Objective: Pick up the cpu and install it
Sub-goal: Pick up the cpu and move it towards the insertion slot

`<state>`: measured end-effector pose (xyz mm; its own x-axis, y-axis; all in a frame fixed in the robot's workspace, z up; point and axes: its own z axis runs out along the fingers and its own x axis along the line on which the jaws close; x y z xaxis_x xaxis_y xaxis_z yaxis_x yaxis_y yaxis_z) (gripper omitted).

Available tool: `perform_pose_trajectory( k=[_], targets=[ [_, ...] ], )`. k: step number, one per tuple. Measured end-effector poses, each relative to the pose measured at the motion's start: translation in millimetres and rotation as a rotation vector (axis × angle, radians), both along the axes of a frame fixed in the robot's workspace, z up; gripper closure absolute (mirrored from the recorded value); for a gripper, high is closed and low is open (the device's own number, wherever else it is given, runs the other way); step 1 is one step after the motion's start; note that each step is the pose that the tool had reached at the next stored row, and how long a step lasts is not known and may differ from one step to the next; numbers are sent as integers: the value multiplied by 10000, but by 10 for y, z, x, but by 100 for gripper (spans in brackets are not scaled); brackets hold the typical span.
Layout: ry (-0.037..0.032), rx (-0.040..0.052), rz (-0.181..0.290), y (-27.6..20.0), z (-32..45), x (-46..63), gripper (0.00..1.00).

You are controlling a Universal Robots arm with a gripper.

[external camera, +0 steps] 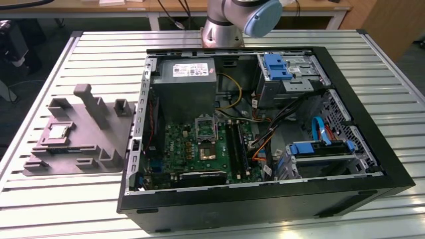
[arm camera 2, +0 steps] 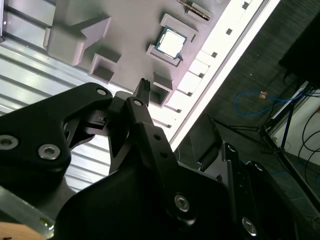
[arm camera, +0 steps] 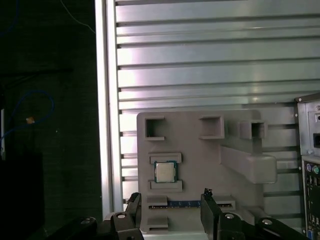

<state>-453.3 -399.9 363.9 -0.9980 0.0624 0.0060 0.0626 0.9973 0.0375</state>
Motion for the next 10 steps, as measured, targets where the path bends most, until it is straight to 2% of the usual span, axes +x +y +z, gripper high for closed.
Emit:
perform_pose_trajectory(
  k=[5,8,10],
  targets=[
    [1,-1,-1,-52,-38,0,41],
    [9,3,2,-62,-63,2,41],
    [11,43,15,-67,-79,2,41]
  ],
)
